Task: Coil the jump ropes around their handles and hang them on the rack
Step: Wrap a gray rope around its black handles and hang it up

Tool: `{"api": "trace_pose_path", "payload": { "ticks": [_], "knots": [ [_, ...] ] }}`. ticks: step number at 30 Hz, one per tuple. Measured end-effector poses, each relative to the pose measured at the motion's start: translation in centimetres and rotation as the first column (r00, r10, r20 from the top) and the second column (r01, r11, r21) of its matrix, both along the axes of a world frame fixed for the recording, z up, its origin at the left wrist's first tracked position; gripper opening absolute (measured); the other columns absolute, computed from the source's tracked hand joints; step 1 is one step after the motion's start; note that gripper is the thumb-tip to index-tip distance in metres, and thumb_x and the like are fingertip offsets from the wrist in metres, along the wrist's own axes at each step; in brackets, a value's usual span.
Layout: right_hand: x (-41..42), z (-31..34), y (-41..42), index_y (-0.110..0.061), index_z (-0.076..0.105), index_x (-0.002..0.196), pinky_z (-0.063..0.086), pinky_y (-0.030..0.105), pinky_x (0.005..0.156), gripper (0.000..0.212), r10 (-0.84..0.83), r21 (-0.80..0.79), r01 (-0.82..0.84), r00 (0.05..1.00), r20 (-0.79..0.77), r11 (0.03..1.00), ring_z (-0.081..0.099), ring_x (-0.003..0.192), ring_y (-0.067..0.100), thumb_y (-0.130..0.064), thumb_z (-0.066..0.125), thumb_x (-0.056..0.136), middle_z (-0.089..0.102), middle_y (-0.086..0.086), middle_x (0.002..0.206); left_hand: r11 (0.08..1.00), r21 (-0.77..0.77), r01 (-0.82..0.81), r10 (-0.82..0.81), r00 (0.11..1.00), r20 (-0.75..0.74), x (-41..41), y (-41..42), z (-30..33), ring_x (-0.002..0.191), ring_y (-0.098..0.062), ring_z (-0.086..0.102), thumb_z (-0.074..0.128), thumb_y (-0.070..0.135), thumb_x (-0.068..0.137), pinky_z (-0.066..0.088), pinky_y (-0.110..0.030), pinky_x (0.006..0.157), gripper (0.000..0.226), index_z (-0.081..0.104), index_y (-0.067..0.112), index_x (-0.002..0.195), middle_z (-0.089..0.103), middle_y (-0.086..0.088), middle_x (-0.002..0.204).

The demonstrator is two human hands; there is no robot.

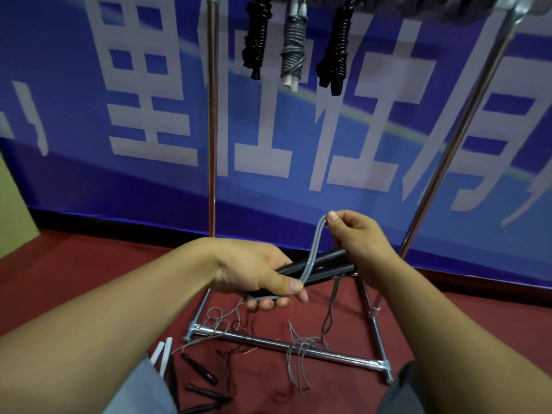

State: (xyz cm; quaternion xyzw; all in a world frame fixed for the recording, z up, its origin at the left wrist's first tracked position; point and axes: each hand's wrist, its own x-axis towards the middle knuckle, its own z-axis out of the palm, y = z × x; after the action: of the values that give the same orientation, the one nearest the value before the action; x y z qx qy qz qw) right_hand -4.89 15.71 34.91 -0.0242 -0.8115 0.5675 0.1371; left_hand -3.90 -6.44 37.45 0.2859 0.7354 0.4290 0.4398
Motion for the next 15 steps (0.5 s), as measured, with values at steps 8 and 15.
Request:
{"api": "trace_pose_path", "payload": {
  "ticks": [8,15],
  "knots": [
    [0.4,0.2,-0.2,-0.011,0.065,0.086,0.047,0.025,0.054,0.025,0.132,-0.172,-0.111,0.984,0.116,0.979,0.056,0.057,0.018,-0.034,0.075,0.084,0.058,0.008,0.07,0.987,0.156,0.026,-0.019,0.999,-0.049,1.3,0.4,0.4,0.059,-0.011,0.062,0.05,0.026,0.103,0.048,-0.02,0.049,0.018,0.057,0.011,0.11,0.064,0.001,0.072],
    [0.1,-0.2,-0.4,-0.004,0.067,0.087,0.039,0.021,0.049,0.007,0.091,0.086,-0.102,0.988,0.122,0.991,0.05,0.054,0.009,-0.009,0.068,0.091,0.059,-0.009,0.057,0.928,0.329,-0.174,0.194,0.981,-0.028,0.6,0.0,0.4,0.058,-0.013,0.056,0.05,0.03,0.102,0.054,-0.029,0.057,0.02,0.057,0.013,0.11,0.054,0.001,0.068]
  ]
}}
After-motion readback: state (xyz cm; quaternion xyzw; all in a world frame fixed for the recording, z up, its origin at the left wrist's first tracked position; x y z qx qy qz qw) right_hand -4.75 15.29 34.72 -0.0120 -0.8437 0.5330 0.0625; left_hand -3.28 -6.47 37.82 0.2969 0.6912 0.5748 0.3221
